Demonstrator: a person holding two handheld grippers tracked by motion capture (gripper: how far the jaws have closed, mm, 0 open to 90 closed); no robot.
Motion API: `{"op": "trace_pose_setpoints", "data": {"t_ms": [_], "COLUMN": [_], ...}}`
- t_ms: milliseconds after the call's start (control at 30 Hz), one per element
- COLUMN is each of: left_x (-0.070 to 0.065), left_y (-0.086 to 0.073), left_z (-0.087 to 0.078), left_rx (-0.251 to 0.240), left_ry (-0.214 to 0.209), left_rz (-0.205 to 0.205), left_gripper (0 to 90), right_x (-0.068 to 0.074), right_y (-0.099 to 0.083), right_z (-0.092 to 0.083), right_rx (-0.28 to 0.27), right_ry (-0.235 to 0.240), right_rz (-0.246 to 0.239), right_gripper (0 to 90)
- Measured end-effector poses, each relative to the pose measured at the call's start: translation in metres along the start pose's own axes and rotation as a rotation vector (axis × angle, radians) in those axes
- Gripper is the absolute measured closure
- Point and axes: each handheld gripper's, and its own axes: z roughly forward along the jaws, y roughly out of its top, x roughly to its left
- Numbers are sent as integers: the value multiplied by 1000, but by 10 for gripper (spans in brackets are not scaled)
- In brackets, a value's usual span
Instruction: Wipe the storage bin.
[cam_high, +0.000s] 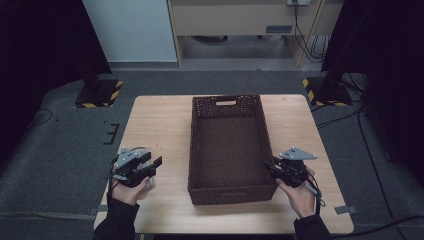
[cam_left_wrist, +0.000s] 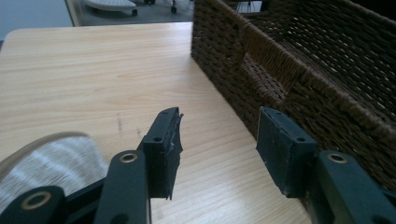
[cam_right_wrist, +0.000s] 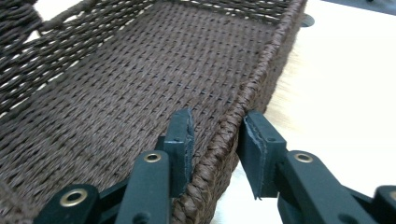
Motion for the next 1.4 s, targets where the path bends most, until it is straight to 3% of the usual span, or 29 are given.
{"op": "trace_pose_setpoints", "data": {"t_ms": [300, 633, 833, 933, 1100, 1267, 1400], "left_x": [-32, -62, -68, -71, -75, -80, -85], "left_y": [22, 22, 22, 20, 18, 15, 14], "left_z": [16, 42, 44, 47, 51, 55, 56], "left_rx": [-17, 35, 50, 65, 75, 85, 92], "left_ry": [-71, -122, -123, -125, -125, -138, -121], "left_rz": [33, 76, 84, 93, 101, 111, 129], "left_gripper": [488, 489, 498, 503, 520, 538, 518], "right_x": [-9, -13, -10, -10, -11, -6, -5], "right_y": [4, 4, 5, 7, 1, -1, 0], "right_z": [3, 5, 1, -10, -24, -19, -16], "right_rx": [9, 1, -8, -44, -31, -5, 2], "right_ry": [5, 6, -17, -8, -3, 16, 2], "right_rz": [-7, -11, -19, 7, 37, 34, 35], "right_gripper": [685, 687, 618, 598, 634, 681, 694]}}
